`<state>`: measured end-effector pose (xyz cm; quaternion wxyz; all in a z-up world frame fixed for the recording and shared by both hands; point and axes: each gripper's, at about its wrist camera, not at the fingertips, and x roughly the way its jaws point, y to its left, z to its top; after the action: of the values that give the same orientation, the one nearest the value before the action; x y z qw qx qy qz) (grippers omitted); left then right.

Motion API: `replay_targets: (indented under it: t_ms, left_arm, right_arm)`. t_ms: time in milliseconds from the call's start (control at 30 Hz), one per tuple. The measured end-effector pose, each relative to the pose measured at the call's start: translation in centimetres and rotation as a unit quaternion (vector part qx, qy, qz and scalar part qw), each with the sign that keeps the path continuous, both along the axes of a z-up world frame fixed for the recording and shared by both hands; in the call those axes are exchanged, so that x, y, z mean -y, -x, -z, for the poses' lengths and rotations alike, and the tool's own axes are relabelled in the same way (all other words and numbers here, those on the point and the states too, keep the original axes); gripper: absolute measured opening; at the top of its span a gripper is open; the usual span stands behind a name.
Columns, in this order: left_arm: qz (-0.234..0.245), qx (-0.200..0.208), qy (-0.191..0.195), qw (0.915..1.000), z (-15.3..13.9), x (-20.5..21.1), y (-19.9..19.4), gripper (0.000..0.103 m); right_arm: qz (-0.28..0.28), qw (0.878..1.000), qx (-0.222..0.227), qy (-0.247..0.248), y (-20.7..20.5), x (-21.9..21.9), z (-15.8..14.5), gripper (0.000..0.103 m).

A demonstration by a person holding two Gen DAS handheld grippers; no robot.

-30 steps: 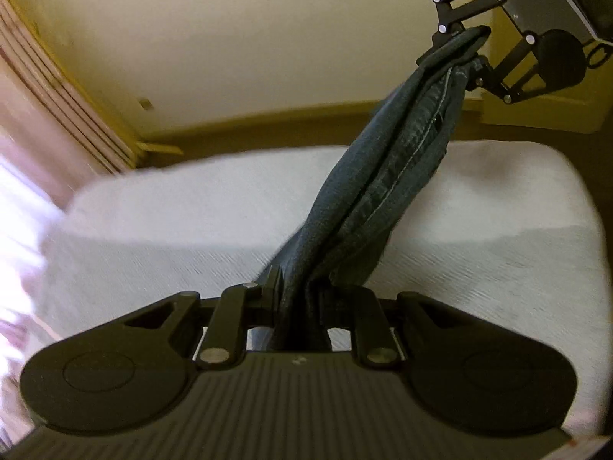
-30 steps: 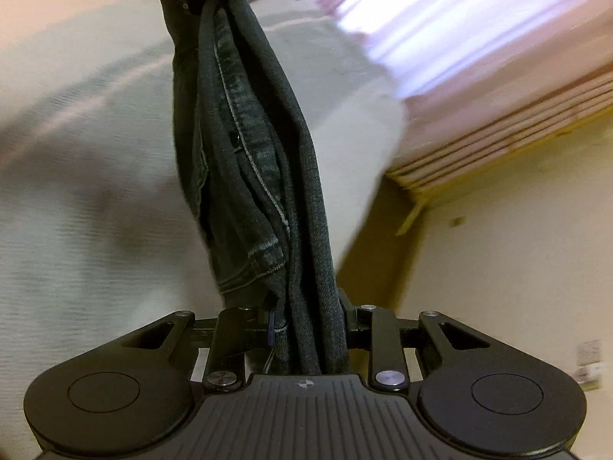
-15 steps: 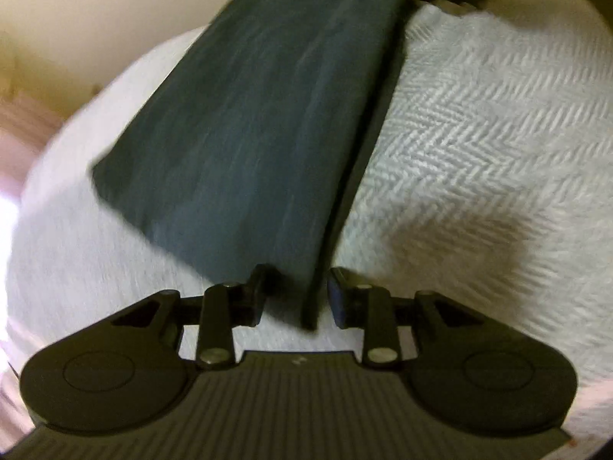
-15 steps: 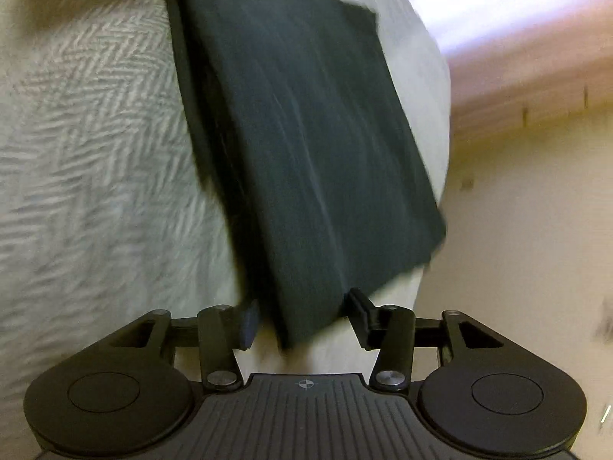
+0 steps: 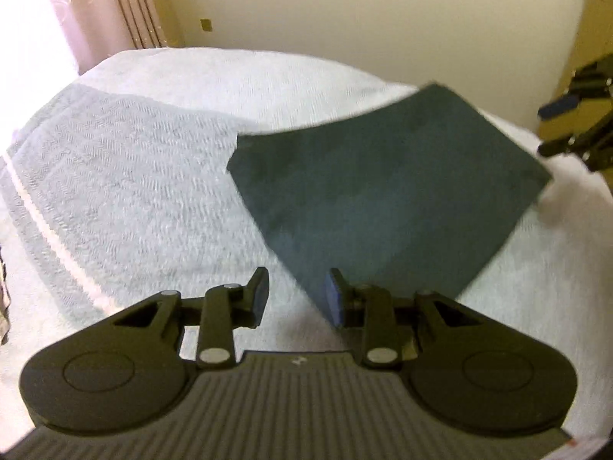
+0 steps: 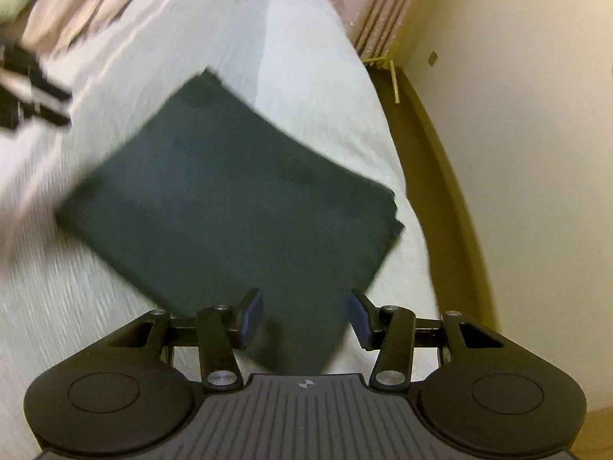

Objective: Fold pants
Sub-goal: 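Lower the jeans bundle onto the bed and open both grippers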

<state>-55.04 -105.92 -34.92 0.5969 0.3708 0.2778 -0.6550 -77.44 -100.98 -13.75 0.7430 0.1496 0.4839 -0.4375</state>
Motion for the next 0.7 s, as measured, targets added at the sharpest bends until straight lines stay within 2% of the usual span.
replay_targets:
  t_ms: [100, 167, 200, 300, 400, 533, 700]
  left_arm:
    - [-0.012, -0.025, -0.001, 0.9996, 0.1, 2.2, 1.0, 0.028]
    - [-0.020, -0.024, -0.003, 0.9995, 0.3, 3.7, 1.7, 0.028]
    - [-0.025, -0.025, -0.005, 0.9994, 0.6, 4.4, 2.1, 0.028]
    - [-0.044, -0.027, -0.019, 0.9985, 2.7, 6.6, 3.4, 0.030]
    - [-0.055, -0.018, -0.041, 0.9975, 4.9, 7.7, 4.7, 0.030]
    - [-0.064, -0.005, -0.070, 0.9955, 6.9, 8.5, 5.8, 0.030]
    - [-0.070, -0.021, -0.065, 0.9952, 6.9, 8.0, 5.9, 0.031]
  right_arm:
    - [0.009, 0.999, 0.045, -0.022, 0.7, 2.3, 0.4, 0.050]
    - [0.027, 0.996, 0.082, -0.038, 2.5, 4.0, 1.7, 0.052]
    - [0.042, 0.994, 0.095, -0.043, 2.2, 5.1, 3.0, 0.052]
    - [0.072, 0.986, 0.137, -0.059, 2.5, 9.1, 5.3, 0.052]
    - [0.093, 0.978, 0.165, -0.082, 4.3, 11.0, 7.0, 0.052]
    - [0.083, 0.974, 0.188, -0.096, 5.7, 11.5, 7.4, 0.052]
    - [0.086, 0.966, 0.223, -0.100, 6.7, 12.3, 6.4, 0.052]
